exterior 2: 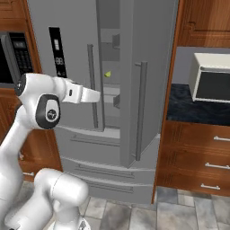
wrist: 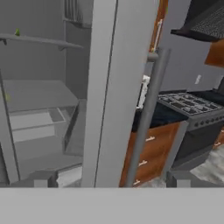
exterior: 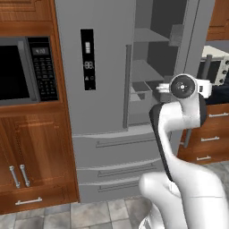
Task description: Take the lemon wedge from the fridge and place it on the plate with fish on the dining counter.
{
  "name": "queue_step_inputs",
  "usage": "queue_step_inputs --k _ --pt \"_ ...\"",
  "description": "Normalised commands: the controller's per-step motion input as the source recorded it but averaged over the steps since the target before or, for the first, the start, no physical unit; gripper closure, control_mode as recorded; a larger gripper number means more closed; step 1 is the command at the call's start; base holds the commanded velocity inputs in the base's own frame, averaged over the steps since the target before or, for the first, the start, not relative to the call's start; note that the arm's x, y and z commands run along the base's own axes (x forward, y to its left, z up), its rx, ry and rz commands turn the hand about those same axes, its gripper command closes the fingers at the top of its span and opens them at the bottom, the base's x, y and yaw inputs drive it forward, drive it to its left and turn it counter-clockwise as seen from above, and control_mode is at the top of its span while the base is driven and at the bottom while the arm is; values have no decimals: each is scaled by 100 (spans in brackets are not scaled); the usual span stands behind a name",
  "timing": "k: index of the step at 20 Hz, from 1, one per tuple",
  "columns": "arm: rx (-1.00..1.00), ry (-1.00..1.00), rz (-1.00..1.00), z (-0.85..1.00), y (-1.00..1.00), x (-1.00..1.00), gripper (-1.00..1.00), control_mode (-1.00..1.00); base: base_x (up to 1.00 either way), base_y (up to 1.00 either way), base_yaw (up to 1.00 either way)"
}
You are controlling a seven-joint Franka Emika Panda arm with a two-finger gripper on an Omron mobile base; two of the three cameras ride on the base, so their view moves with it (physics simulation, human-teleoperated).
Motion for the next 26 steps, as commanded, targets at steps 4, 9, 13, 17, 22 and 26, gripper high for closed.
queue_step_inputs --k 4,9,13,17,22,26 --pt "-16 -3 -20 0 74 30 -100 -100 0 0 0" --pt "0 0 0 0 -1 10 -100 -100 0 0 0" --pt "4 10 0 0 -11 53 -100 -100 0 0 0" --pt "6 16 0 0 -14 76 -100 -100 0 0 0" --pt "2 14 0 0 -9 72 -100 -100 0 0 0" --pt "0 5 0 0 -9 54 -100 -100 0 0 0"
